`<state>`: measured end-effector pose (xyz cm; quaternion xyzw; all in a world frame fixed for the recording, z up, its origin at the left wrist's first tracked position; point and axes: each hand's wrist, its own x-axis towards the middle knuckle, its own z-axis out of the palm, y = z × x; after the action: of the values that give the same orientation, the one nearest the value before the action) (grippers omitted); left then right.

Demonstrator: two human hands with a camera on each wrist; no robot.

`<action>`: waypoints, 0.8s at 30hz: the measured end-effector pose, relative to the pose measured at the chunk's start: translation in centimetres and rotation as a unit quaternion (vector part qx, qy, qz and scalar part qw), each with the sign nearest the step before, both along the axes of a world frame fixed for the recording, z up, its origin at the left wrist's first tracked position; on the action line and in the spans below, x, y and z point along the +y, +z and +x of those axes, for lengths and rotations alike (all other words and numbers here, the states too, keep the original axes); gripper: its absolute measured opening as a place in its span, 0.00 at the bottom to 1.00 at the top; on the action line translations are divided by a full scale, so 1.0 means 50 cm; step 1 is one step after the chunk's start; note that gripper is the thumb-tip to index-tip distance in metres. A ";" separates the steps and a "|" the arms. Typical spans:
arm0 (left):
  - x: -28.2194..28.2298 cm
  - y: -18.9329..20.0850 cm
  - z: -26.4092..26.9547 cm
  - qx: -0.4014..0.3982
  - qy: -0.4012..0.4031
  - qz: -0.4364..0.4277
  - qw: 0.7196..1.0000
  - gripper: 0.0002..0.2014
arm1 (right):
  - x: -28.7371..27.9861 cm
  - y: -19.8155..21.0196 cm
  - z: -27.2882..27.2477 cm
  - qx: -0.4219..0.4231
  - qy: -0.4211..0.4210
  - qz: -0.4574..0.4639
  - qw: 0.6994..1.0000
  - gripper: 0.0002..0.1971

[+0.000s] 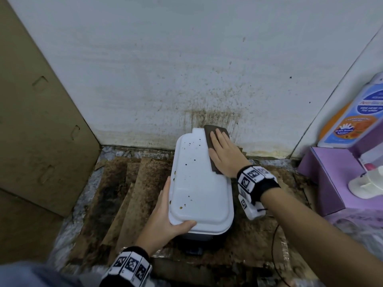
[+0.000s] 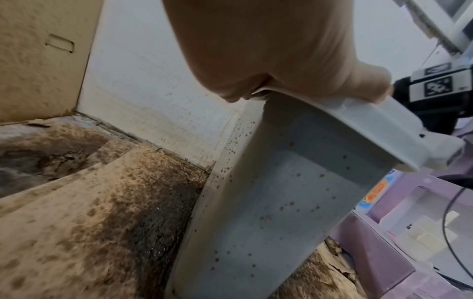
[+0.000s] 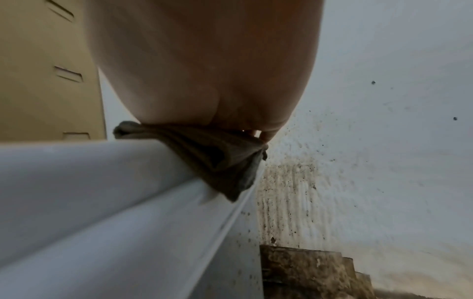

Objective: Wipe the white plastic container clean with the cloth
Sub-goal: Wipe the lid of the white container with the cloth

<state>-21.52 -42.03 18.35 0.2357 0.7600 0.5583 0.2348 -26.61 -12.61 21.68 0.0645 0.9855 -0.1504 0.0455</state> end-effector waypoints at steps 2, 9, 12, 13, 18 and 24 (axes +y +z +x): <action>-0.002 -0.003 -0.001 0.004 0.005 -0.009 1.000 0.61 | 0.003 -0.001 -0.011 -0.007 -0.007 -0.006 1.000 0.43; 0.000 -0.004 0.001 0.022 0.009 -0.014 1.000 0.62 | -0.085 0.029 0.137 0.023 -0.034 -0.075 0.996 0.31; 0.000 -0.008 0.002 0.028 0.013 -0.019 0.999 0.62 | -0.159 0.017 0.238 0.069 -0.051 -0.060 0.994 0.32; 0.000 -0.010 0.002 0.028 0.014 -0.021 0.999 0.63 | -0.185 0.013 0.270 0.081 -0.059 -0.051 0.994 0.32; 0.003 -0.014 0.001 0.033 0.012 -0.010 0.999 0.62 | -0.233 0.004 0.328 0.114 -0.065 -0.044 0.990 0.30; 0.003 -0.010 -0.002 0.034 0.004 0.001 0.999 0.62 | -0.131 0.011 0.217 0.068 -0.053 -0.146 0.986 0.31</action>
<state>-21.64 -41.89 17.84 0.2517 0.7678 0.5520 0.2063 -15.74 -19.17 22.23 0.0985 0.9491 -0.2985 -0.0212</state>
